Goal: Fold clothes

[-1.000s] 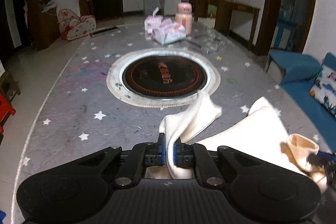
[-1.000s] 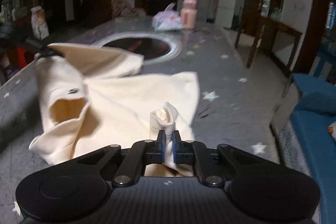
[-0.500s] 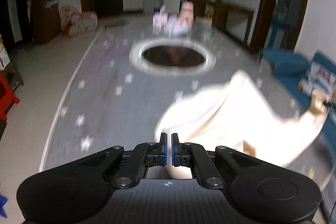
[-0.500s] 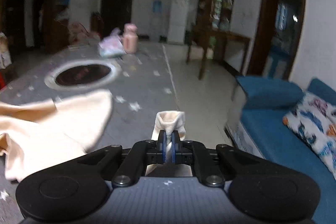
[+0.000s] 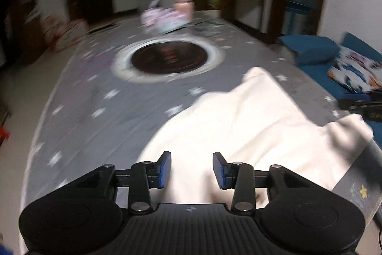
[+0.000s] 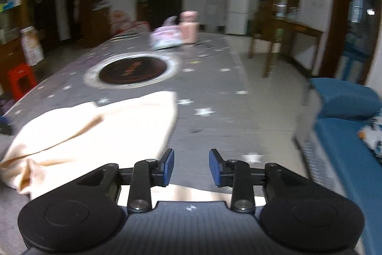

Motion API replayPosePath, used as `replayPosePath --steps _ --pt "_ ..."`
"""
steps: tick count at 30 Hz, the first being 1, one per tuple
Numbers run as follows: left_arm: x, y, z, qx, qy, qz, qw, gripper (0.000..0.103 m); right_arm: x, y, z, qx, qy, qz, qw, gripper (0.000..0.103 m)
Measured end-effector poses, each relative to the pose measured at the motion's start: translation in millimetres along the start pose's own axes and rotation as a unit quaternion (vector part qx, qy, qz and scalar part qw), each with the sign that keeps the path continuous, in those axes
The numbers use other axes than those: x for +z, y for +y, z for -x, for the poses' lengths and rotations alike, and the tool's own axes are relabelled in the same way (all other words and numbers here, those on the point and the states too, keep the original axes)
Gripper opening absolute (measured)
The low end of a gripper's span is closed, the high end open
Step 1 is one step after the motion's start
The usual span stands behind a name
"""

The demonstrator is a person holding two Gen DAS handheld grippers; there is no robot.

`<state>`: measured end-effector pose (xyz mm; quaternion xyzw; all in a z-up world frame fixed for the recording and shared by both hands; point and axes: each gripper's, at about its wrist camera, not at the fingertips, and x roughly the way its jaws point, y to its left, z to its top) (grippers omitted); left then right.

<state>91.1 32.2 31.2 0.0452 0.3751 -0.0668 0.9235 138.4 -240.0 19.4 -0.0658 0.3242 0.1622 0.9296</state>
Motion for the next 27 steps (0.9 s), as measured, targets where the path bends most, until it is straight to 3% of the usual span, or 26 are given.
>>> replayPosePath --steps 6,12,14,16,19,24,27 --pt "18 -35 -55 0.004 -0.009 -0.048 0.9988 0.042 3 36 -25 0.052 0.019 0.028 0.998 0.040" --pt "12 -53 -95 0.019 0.003 -0.084 0.9963 0.041 0 47 -41 0.068 0.036 0.036 0.996 0.048" --pt "9 -51 -95 0.030 -0.008 -0.086 0.9958 0.026 -2 51 -46 0.073 0.041 0.039 0.996 0.048" --pt "9 -44 -93 0.038 -0.010 -0.075 0.9964 0.014 -3 54 -51 0.077 0.047 0.041 0.995 0.049" --pt "12 -28 -86 0.035 -0.012 -0.038 0.9986 0.006 -6 58 -56 0.082 0.057 0.046 0.994 0.049" --pt "9 4 -58 0.064 -0.039 0.020 0.9970 0.004 -14 62 -60 0.078 0.066 0.056 0.993 0.053" --pt "0 31 -32 0.102 -0.055 0.059 0.9915 0.004 -15 63 -58 0.078 0.065 0.060 0.993 0.054"
